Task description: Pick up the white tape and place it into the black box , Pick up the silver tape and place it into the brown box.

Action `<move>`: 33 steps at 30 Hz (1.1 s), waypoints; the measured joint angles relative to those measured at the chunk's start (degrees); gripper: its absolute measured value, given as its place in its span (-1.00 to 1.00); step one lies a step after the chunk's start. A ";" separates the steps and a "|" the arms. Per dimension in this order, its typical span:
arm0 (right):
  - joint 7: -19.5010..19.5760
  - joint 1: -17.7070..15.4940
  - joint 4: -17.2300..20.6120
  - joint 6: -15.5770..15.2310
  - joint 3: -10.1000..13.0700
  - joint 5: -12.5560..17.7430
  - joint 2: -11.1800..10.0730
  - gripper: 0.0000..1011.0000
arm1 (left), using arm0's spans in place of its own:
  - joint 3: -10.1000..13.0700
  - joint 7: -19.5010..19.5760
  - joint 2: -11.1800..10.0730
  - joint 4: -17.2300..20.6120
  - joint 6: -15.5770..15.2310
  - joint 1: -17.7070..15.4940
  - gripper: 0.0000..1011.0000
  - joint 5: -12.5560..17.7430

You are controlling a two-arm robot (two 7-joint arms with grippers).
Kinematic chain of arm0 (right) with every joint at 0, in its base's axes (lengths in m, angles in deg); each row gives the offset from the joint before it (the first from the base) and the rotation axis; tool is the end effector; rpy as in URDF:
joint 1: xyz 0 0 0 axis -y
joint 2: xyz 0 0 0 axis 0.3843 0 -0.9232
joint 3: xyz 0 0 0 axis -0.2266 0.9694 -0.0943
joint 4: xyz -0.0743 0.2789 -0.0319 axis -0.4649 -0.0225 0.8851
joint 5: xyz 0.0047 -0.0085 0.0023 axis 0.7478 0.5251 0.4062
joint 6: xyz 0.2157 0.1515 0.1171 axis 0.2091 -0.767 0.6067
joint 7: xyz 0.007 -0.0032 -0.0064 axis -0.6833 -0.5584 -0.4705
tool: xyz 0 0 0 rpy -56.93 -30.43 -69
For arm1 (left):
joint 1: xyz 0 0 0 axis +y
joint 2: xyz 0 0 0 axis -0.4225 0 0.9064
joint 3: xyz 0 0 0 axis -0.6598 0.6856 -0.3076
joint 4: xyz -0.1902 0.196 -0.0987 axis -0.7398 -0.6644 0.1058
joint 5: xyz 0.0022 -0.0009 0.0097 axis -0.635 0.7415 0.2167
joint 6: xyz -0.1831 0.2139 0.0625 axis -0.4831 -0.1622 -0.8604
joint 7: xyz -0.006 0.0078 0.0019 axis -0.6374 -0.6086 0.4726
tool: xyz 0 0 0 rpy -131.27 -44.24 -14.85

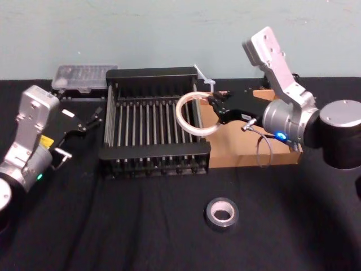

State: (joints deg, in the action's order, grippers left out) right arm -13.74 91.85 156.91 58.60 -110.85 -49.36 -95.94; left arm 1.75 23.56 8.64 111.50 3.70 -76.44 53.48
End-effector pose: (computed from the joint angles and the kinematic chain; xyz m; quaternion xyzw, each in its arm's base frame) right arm 0.3973 0.0120 -0.2141 -0.1905 0.0192 -0.4129 0.8904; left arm 0.3389 0.0882 -0.2985 0.1415 -0.1324 0.5799 0.7913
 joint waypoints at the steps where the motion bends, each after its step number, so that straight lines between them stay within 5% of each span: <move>1: -0.02 0.19 -0.21 0.00 -0.11 -0.08 0.19 -0.81 | 0.00 0.00 0.00 0.00 0.00 0.00 0.98 0.00; 23: -0.46 5.40 -8.43 1.44 -2.91 -2.36 6.26 -0.81 | 0.00 0.00 0.00 0.00 0.00 0.00 0.98 0.00; 33: -0.20 5.48 -8.85 1.90 -2.90 -2.62 6.62 -0.81 | 0.00 0.00 0.00 0.00 0.00 0.00 0.98 0.00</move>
State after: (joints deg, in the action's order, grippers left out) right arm -13.94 97.34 148.06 60.49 -113.75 -51.97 -89.31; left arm 1.75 23.55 8.64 111.50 3.70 -76.44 53.48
